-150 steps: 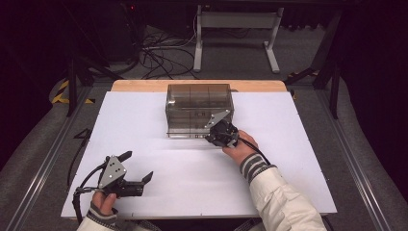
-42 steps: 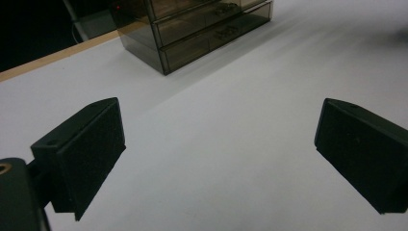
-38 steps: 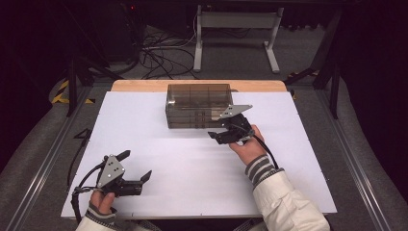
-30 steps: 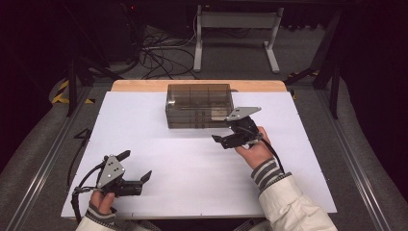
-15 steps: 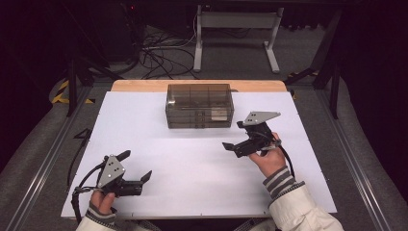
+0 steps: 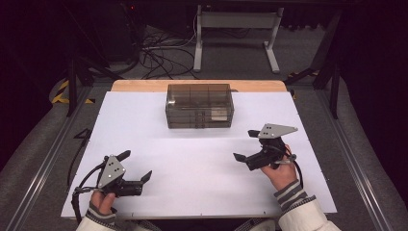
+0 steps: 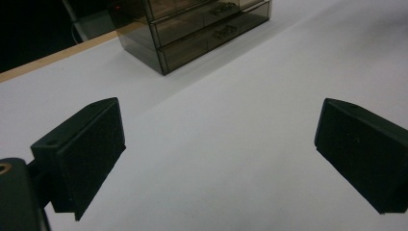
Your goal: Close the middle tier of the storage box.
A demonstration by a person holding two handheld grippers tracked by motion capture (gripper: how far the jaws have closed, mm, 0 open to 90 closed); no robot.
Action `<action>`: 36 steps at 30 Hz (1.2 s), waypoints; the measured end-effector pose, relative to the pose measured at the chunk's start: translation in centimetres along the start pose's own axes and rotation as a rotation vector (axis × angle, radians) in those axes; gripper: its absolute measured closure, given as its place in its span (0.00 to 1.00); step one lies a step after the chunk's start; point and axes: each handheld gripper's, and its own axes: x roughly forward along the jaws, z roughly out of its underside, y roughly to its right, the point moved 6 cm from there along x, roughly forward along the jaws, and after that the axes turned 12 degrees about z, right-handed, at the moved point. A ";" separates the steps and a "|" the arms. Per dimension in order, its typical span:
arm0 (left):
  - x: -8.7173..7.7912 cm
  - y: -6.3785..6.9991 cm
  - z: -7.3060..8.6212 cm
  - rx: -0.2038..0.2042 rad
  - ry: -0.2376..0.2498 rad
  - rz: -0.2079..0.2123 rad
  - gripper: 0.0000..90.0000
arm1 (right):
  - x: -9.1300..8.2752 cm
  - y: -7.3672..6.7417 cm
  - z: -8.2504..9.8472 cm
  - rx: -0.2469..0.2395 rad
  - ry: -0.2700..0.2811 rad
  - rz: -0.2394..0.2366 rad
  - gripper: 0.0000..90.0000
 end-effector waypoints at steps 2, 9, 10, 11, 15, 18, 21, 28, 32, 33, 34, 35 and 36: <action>0.0 0.0 0.0 -0.004 0.000 0.001 0.05 | -0.3 0.0 0.4 0.001 0.009 -0.001 0.01; 0.0 0.0 0.0 0.005 0.001 0.001 0.05 | -0.7 0.2 2.2 0.024 0.016 0.005 0.01; 0.0 0.0 0.0 0.007 0.000 0.003 0.05 | -0.8 0.3 2.5 0.028 0.022 0.005 0.01; 0.0 0.0 0.0 0.007 0.000 0.004 0.05 | -0.9 0.2 2.6 0.030 0.025 0.004 0.01; 0.0 0.0 0.1 0.007 0.002 0.002 0.05 | -1.2 0.1 3.6 0.029 0.032 0.002 0.01; 0.0 0.0 0.1 0.008 0.004 0.003 0.05 | -1.3 -0.1 4.4 0.012 0.035 0.003 0.01; 0.1 0.0 0.1 0.008 0.005 0.006 0.05 | -1.5 -0.1 5.1 0.013 0.033 0.012 0.01; 0.1 0.0 0.2 0.007 0.005 0.007 0.05 | -1.8 0.2 7.2 0.026 -0.001 0.027 0.01; 0.3 0.0 0.4 0.000 0.004 0.004 0.05 | -1.9 0.4 8.4 0.041 -0.022 0.034 0.01; 0.3 -0.1 0.4 0.003 0.003 0.002 0.05 | -1.9 0.4 8.7 0.042 -0.028 0.034 0.01; 0.3 -0.2 0.4 0.007 0.006 -0.002 0.05 | -1.9 0.4 8.9 0.040 -0.034 0.032 0.01; 0.3 -0.2 0.5 0.007 0.005 0.000 0.05 | -1.8 0.4 9.0 0.041 -0.039 0.027 0.01; 0.4 -0.2 0.5 0.013 0.003 -0.001 0.05 | -1.8 0.3 8.9 0.041 -0.034 0.023 0.01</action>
